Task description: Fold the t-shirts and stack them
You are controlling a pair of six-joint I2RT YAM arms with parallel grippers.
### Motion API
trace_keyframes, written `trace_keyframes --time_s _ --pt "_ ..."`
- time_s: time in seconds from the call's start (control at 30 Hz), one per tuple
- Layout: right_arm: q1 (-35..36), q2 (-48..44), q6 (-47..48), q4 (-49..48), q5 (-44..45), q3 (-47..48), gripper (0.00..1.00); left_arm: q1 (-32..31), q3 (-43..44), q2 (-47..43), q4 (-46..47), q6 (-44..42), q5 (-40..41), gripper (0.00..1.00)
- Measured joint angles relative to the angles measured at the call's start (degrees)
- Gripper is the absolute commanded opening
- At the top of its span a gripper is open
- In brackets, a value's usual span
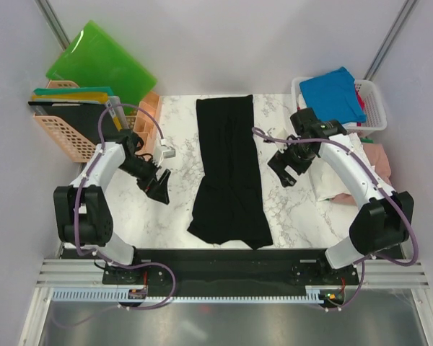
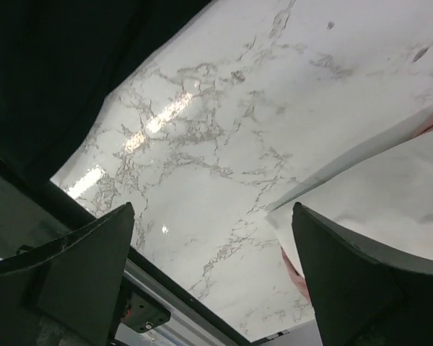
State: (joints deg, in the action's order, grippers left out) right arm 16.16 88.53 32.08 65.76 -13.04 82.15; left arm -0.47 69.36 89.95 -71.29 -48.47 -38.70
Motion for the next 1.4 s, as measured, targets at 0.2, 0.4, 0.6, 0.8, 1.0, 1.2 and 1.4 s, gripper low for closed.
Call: trace_keyframes --time_s 0.2,0.4,0.6,0.8,1.0,1.2,1.4 --pt "-0.2 -10.5 3.5 -3.9 -0.4 -12.2 0.98 -1.3 -4.4 -6.1 2.7 0.8 -3.5 1.0" --pt "4.3 -18.4 5.5 -9.2 -4.6 -16.5 0.98 -8.8 -13.2 -28.0 19.9 5.5 -1.6 1.0" --pt "12.3 -19.4 5.6 -12.5 -5.6 -20.7 0.97 -19.9 -23.4 -41.0 30.1 9.3 6.0 1.0" --pt "22.7 -18.0 3.4 -16.8 -4.9 -21.1 0.96 -19.9 -23.8 -37.8 35.6 12.8 15.2 1.0" --pt "32.2 -12.0 1.4 -21.0 -3.5 -22.4 0.94 -19.9 -24.7 -39.1 38.4 15.0 17.3 1.0" --pt "36.2 -11.0 0.6 -22.0 -2.8 -24.9 0.94 -19.9 -29.1 -40.4 39.0 14.8 19.1 1.0" --pt "43.6 -9.3 0.7 -23.8 -0.3 -24.9 0.92 -19.2 -33.6 -41.9 41.4 14.1 27.6 1.0"
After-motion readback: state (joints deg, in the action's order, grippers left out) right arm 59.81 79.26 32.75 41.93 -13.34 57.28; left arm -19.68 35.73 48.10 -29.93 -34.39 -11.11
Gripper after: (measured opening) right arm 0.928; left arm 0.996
